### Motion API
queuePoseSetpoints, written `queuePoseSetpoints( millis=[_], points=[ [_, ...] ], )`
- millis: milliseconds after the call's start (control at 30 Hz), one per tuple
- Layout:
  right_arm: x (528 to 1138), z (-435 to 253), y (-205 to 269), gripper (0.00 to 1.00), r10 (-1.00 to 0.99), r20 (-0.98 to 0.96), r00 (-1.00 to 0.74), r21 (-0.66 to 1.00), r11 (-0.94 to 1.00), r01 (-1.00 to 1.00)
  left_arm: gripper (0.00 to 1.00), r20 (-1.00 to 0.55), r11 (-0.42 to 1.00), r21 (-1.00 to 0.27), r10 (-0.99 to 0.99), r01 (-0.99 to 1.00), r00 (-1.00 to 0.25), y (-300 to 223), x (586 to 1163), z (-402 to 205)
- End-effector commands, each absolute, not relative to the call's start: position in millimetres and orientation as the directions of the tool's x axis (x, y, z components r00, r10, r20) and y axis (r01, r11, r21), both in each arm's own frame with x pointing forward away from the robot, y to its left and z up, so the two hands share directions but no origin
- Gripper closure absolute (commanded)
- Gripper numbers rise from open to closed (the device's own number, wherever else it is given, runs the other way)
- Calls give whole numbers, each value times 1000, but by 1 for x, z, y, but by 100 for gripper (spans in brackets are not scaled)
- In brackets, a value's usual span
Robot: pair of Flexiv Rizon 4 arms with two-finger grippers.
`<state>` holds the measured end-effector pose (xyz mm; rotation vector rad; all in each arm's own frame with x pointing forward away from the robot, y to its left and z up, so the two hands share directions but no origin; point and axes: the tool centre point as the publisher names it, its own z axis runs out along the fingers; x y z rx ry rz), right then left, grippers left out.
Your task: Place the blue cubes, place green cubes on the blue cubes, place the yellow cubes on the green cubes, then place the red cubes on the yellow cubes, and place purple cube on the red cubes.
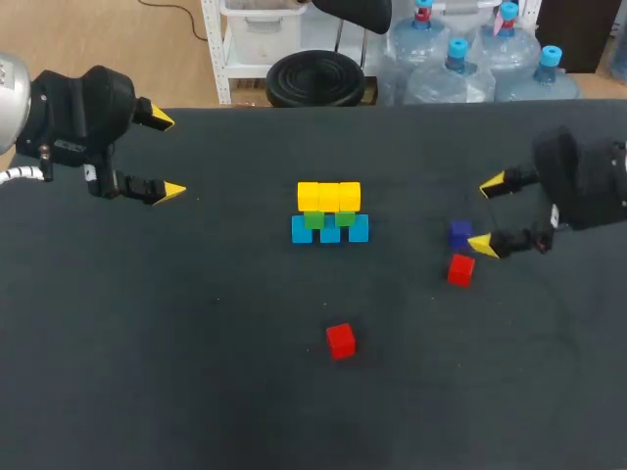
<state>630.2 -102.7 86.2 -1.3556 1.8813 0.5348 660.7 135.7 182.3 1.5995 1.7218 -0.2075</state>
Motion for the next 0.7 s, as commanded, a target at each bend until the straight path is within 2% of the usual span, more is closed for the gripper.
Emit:
queuePoseSetpoints(
  millis=[33, 700],
  points=[
    [613, 82, -108, 0, -620, -766, -166, -109, 380, -918, 0, -622, 199, 371, 778, 907, 84, 138, 660, 181],
    [607, 20, -107, 0, -615, -768, -181, -51, 340, -939, 0, -622, 199, 371, 778, 907, 84, 138, 660, 181]
  ],
)
